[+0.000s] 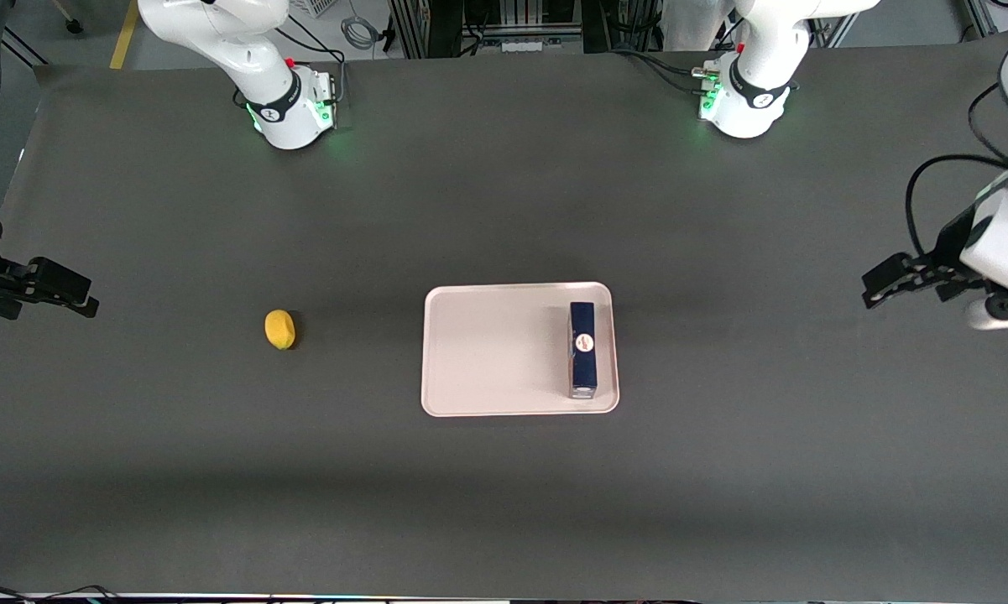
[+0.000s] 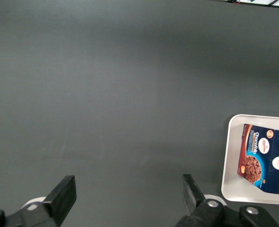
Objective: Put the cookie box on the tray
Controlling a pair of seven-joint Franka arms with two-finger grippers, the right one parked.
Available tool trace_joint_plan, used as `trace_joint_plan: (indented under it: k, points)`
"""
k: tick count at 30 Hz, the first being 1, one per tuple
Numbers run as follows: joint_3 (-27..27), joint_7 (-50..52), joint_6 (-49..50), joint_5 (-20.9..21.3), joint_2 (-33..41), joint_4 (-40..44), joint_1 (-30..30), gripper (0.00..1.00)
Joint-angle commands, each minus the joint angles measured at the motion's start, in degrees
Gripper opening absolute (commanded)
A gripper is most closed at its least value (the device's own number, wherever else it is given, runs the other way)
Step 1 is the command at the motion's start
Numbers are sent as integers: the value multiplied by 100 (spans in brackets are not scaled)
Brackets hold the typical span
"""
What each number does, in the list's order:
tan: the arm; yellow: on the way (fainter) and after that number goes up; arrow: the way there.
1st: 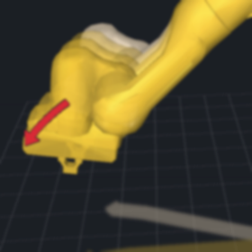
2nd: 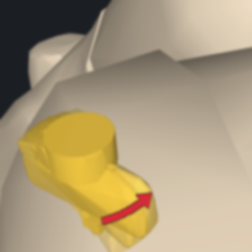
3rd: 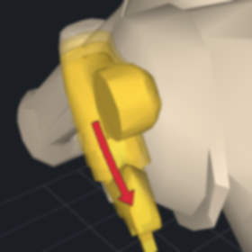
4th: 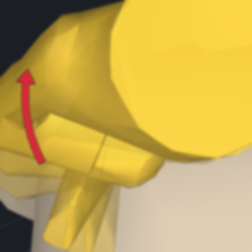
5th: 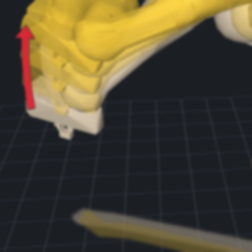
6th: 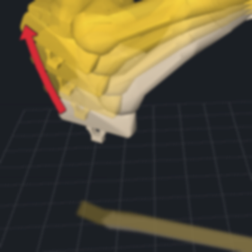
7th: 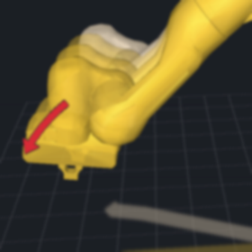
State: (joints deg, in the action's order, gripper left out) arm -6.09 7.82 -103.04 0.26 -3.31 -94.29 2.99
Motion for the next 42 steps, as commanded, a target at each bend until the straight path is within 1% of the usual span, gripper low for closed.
trace_joint_plan:
  k: [1,5,7,12,42]
  points:
    - [47,-466,-234,0,665,-748,96,100]
    - [56,-808,-585,9,1060,-1275,105,100]
    - [47,-826,-647,9,1140,-1381,105,100]
    - [47,-870,-604,9,1149,-1382,219,100]
    - [47,-870,-472,18,1035,-1364,166,100]
